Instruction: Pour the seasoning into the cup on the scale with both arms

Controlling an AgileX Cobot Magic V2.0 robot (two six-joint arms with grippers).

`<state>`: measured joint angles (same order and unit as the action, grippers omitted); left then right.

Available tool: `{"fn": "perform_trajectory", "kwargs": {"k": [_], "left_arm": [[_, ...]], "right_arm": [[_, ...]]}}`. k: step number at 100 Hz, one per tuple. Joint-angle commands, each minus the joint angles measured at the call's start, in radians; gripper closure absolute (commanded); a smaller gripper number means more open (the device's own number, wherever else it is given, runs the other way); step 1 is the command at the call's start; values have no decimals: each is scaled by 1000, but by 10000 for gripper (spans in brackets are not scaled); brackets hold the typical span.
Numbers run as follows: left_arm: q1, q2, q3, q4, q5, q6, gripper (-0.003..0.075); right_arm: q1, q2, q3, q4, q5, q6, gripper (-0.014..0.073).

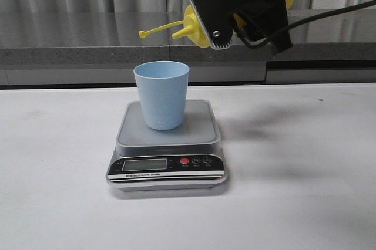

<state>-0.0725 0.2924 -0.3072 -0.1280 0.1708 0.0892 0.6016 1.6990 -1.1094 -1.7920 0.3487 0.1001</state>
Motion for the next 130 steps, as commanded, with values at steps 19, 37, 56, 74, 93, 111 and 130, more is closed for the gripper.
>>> {"fn": "perform_trajectory", "kwargs": {"k": [19, 37, 56, 74, 93, 111, 130], "left_arm": [[2, 7, -28, -6, -82, -7, 738], [2, 7, -28, -6, -82, -7, 738], [2, 7, -28, -6, -82, -7, 738], [2, 7, -28, -6, -82, -7, 738], [2, 7, -28, -6, -82, -7, 738], [2, 7, -28, -6, -82, -7, 738], [2, 7, -28, -6, -82, -7, 738]], "right_arm": [[2, -44, -36, -62, 34, 192, 339], [2, -44, -36, -62, 20, 280, 339], [2, -44, -36, -62, 20, 306, 339], [2, -44, -36, -62, 20, 341, 339], [2, -46, -38, 57, 20, 348, 339], [-33, -55, -52, 242, -43, 348, 339], [-98, -81, -61, 472, -185, 348, 339]]}}
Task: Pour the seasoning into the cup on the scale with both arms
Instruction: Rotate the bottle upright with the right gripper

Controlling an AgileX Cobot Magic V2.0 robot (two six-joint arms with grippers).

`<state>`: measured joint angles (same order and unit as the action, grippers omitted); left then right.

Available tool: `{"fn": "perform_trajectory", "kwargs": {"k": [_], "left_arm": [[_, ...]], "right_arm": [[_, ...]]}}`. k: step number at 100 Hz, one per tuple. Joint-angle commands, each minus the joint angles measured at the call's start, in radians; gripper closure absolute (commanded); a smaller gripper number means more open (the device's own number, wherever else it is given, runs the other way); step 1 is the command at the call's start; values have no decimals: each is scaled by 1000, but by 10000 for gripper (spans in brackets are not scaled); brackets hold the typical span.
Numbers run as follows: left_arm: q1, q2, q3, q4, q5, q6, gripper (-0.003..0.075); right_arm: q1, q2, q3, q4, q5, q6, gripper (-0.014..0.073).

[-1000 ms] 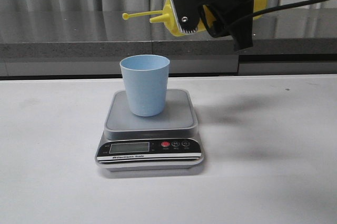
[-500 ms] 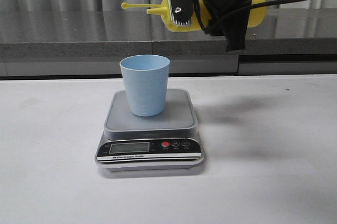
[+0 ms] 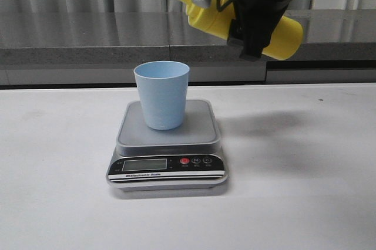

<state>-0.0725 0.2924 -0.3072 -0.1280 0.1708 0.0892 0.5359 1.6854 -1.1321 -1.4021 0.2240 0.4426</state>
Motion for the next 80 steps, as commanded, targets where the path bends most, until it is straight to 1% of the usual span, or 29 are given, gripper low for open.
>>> {"fn": "perform_trajectory", "kwargs": {"k": [1, 14, 28, 29, 35, 45, 59, 71, 80], "left_arm": [[2, 7, -28, -6, -82, -7, 738], [2, 7, -28, -6, -82, -7, 738], [2, 7, -28, -6, -82, -7, 738], [2, 7, -28, -6, -82, -7, 738], [2, 7, -28, -6, -82, -7, 738], [2, 7, -28, -6, -82, -7, 738], [2, 7, -28, -6, -82, -7, 738], [2, 7, -28, -6, -82, -7, 738], [2, 7, -28, -6, -82, -7, 738]], "right_arm": [[-36, -69, -39, 101, -72, 6, 339], [-104, -82, -39, 286, -161, 4, 339], [-169, -83, -34, 507, -287, -15, 339], [-174, -83, -33, 537, -300, -19, 339], [-191, -83, -24, 603, -357, -36, 339], [-215, -83, 7, 744, -468, -90, 339], [-236, -83, 94, 937, -658, -209, 339], [-244, -83, 199, 1051, -815, -302, 339], [-247, -83, 264, 1077, -890, -331, 339]]}}
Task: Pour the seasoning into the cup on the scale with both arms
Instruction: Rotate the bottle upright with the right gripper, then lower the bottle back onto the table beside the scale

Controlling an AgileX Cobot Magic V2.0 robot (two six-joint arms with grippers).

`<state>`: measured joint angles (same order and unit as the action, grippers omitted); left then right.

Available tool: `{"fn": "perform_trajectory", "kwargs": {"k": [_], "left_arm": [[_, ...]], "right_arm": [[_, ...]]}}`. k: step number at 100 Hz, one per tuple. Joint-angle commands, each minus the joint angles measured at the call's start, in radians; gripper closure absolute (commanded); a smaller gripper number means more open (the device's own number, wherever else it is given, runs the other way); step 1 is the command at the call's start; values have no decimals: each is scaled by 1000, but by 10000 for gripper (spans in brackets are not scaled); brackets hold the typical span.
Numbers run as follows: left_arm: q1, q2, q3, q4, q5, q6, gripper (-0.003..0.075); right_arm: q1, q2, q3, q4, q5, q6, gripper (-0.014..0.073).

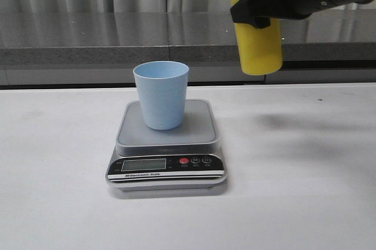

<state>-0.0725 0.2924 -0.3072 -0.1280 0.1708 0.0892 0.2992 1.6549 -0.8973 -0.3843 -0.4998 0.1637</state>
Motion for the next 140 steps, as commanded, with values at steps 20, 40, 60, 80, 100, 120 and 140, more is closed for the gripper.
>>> {"fn": "perform_trajectory", "kwargs": {"k": [20, 40, 60, 80, 100, 120, 140], "left_arm": [[2, 7, -28, -6, -82, -7, 738], [2, 7, -28, -6, -82, -7, 738], [2, 7, -28, -6, -82, -7, 738], [2, 7, -28, -6, -82, -7, 738], [2, 7, -24, -6, -82, -7, 738], [2, 7, -24, -6, -82, -7, 738], [2, 7, -24, -6, -82, -7, 738]], "right_arm": [[-11, -52, 168, 101, -307, -111, 339], [-11, -31, 226, 128, -355, -125, 339], [-11, 8, 226, 131, -411, -124, 339], [-11, 51, 226, 132, -475, -121, 339], [-11, 97, 235, 132, -510, -101, 339], [-11, 118, 242, 132, -529, -101, 339], [-11, 147, 269, 132, -579, -94, 339]]}}
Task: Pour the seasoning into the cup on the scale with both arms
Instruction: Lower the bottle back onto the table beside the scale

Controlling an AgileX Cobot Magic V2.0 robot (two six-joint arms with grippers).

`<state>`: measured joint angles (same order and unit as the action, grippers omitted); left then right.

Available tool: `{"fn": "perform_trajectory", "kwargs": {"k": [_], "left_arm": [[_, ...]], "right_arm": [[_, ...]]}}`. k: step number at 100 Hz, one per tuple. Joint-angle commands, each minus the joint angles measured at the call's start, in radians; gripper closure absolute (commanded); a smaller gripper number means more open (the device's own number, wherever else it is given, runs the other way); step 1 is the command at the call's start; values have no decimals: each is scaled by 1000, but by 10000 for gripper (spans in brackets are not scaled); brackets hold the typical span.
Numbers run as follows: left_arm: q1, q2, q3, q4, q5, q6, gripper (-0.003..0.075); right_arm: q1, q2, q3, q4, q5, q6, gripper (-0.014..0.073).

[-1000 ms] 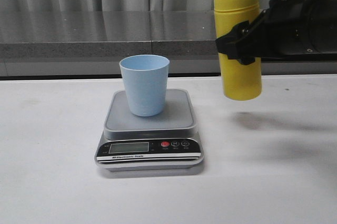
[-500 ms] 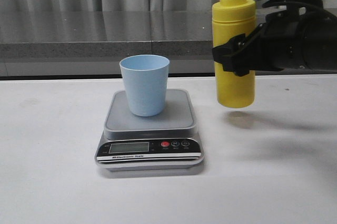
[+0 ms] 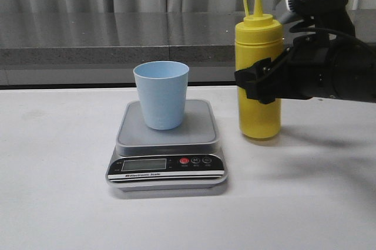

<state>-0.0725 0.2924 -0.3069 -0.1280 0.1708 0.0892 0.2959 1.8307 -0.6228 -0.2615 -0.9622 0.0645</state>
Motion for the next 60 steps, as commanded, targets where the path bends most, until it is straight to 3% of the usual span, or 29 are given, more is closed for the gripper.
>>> {"fn": "perform_trajectory", "kwargs": {"k": [1, 44, 60], "left_arm": [[2, 7, -25, -6, -82, -7, 738], [2, 7, -25, -6, -82, -7, 738], [2, 7, -25, -6, -82, -7, 738]], "right_arm": [[-7, -26, -3, 9, -122, 5, 339], [-7, -12, 40, 20, -171, 6, 331], [-7, -12, 40, 20, -182, 6, 224]]}}
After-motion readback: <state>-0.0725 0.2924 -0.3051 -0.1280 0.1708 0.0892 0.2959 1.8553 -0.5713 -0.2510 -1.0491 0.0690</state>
